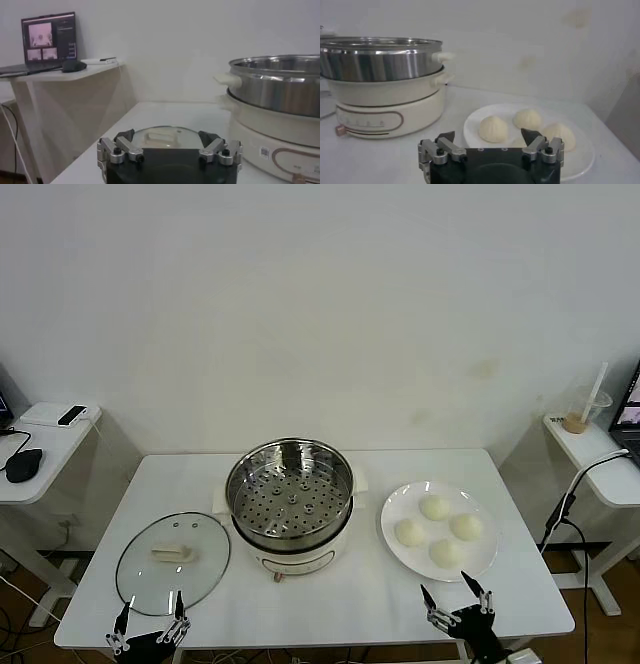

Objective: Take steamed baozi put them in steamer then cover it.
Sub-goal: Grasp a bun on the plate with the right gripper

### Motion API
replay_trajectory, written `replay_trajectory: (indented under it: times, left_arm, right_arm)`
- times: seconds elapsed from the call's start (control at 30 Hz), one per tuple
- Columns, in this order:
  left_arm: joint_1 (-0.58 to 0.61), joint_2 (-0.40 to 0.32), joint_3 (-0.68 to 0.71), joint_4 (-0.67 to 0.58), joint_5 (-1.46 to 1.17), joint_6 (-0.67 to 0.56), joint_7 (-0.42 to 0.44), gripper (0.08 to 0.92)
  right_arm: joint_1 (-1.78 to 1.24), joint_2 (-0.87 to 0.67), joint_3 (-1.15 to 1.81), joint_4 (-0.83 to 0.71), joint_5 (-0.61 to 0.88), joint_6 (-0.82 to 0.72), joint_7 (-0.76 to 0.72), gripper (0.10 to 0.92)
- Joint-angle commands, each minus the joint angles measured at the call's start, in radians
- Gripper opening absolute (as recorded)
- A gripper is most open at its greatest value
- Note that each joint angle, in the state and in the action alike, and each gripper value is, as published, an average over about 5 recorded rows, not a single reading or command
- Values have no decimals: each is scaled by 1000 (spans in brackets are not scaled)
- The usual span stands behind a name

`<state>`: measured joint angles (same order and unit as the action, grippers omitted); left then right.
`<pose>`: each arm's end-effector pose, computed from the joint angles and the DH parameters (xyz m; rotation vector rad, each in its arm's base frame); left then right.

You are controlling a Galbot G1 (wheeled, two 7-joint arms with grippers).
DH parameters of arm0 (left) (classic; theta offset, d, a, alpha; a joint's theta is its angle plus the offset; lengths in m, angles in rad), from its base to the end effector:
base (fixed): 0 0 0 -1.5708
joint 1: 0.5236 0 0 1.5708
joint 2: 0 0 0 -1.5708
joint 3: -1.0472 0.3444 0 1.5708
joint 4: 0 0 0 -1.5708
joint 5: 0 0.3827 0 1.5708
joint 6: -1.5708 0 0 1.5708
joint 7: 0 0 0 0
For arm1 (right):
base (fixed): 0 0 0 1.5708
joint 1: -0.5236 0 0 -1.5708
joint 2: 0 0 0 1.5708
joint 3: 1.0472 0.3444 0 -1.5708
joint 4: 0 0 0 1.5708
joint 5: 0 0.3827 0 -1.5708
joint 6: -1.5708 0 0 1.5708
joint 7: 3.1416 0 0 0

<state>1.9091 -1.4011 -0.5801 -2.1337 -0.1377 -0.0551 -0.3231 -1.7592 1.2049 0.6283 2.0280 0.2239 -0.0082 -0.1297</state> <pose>0.1078 0.0417 -0.3332 0.3969 -2.8784 -0.0969 0.1599 -0.0963 -0.3374 0.3133 -2.8595 0.1795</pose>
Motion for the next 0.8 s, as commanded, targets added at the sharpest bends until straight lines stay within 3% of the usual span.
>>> replay_trajectory:
  times: [0.03, 0.2, 0.37, 0.63, 0.8]
  left_arm:
    - [3, -3, 6, -18, 72, 44, -19, 823]
    - [4, -10, 6, -25, 90, 51, -3, 823]
    - [1, -13, -6, -31, 114, 51, 20, 823]
    - [0, -17, -12, -44, 173, 47, 28, 823]
    - [-8, -22, -14, -48, 173, 48, 20, 823]
  right_arm:
    - [114, -86, 82, -19, -213, -52, 13, 823]
    - [225, -198, 127, -74, -410, -125, -41, 823]
    - [373, -354, 140, -155, -542, -169, -186, 823]
    - [755, -629, -88, -405, -628, -140, -521, 823]
    - [1095, -704, -393, -567, -590, -94, -709, 823]
